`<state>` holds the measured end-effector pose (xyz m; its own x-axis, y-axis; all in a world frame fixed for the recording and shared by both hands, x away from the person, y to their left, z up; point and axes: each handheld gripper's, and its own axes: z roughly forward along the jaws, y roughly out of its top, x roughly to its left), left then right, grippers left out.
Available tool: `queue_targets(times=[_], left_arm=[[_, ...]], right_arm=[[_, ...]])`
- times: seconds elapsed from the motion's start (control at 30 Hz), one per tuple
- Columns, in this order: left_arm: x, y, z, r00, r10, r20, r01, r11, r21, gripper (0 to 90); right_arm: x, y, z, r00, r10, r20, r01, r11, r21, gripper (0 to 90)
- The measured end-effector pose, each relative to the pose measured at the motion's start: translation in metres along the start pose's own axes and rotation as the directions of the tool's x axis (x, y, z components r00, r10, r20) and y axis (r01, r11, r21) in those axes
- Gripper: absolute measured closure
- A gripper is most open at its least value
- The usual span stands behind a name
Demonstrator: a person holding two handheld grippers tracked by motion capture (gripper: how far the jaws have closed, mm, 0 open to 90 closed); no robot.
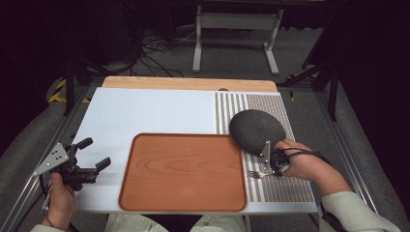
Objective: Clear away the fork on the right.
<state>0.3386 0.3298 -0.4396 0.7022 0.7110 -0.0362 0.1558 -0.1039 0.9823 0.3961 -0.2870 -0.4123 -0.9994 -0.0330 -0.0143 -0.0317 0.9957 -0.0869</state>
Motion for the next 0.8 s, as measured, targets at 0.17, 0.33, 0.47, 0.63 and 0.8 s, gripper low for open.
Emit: queue_targets(times=[0.17,0.33,0.47,0.63,0.8], left_arm=[[0.0,0.0,0.0,1.0,0.0,0.001,0.0,1.0,0.003,0.1],[0.0,0.0,0.0,1.0,0.001,-0.002,-0.001,1.0,-0.003,0.1],[0.0,0.0,0.0,1.0,0.0,-0.003,0.0,1.0,-0.004,0.1],[0.0,0.0,0.0,1.0,0.001,-0.005,-0.001,1.0,-0.009,0.1],[0.0,0.0,0.0,1.0,-0.001,-0.004,0.001,1.0,-0.008,0.1]], right_arm=[[0.001,-0.002,-0.005,0.9998,0.015,0.011,-0.015,1.0,-0.018,84.4],[0.002,-0.004,-0.018,0.9988,0.033,0.036,-0.031,0.998,-0.047,84.4],[0.002,-0.005,-0.027,0.9969,0.053,0.059,-0.048,0.995,-0.082,84.3],[0.003,-0.007,-0.039,0.9927,0.078,0.093,-0.065,0.988,-0.137,84.4],[0.004,-0.008,-0.05,0.9885,0.104,0.109,-0.081,0.976,-0.203,84.4]])
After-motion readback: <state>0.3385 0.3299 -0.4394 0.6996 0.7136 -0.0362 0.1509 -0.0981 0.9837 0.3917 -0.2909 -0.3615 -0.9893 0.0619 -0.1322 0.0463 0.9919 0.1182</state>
